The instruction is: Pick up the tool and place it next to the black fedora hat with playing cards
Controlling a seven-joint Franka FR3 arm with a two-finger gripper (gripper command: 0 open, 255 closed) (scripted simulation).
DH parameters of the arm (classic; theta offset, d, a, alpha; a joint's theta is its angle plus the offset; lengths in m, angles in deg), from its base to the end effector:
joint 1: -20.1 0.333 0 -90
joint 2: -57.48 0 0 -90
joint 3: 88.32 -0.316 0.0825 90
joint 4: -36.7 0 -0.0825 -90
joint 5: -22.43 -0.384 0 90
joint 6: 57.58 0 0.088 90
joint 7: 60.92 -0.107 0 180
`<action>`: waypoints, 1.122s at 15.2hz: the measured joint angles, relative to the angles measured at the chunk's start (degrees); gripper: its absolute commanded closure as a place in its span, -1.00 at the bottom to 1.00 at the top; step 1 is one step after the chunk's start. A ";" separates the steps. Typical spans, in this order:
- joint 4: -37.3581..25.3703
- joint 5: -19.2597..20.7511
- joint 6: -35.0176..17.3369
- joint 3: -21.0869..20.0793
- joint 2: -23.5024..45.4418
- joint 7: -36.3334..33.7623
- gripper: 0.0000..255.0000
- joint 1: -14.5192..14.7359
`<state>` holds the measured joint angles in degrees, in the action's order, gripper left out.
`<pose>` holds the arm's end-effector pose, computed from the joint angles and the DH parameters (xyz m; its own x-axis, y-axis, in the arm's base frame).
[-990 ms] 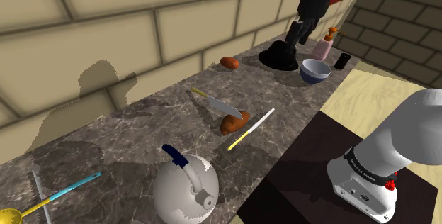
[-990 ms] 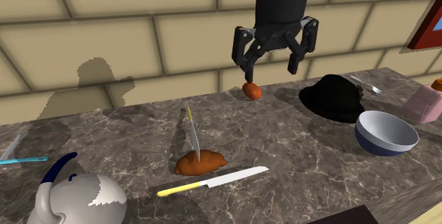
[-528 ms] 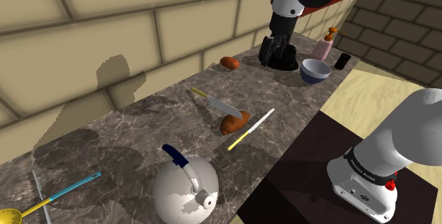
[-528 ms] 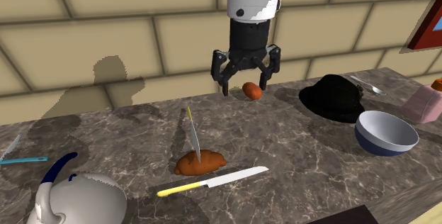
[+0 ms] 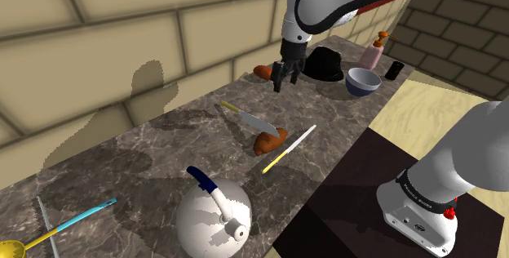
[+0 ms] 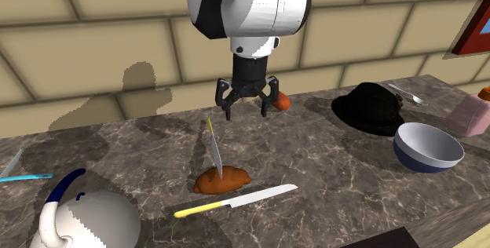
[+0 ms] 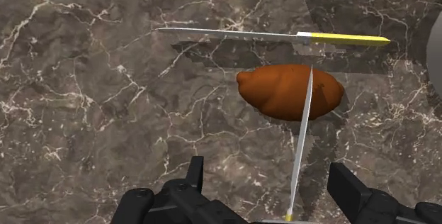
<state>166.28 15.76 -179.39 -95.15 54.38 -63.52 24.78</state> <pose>0.4911 0.1055 0.3772 0.9918 0.0928 -0.0881 0.0855 -0.9929 -0.0831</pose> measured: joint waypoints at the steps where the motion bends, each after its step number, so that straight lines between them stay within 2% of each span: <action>1: -1.57 -0.42 -0.58 -0.15 2.47 -0.06 -1.00 0.16; 5: -6.04 -2.32 -3.53 -0.97 11.34 -0.26 -1.00 0.95; 12: -17.71 -4.90 -5.32 -2.24 27.16 -0.28 -1.00 1.98; 17: -20.07 -5.46 -7.14 -2.69 31.78 -0.48 -1.00 2.63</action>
<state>146.20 10.30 -186.52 -97.84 86.16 -64.00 27.41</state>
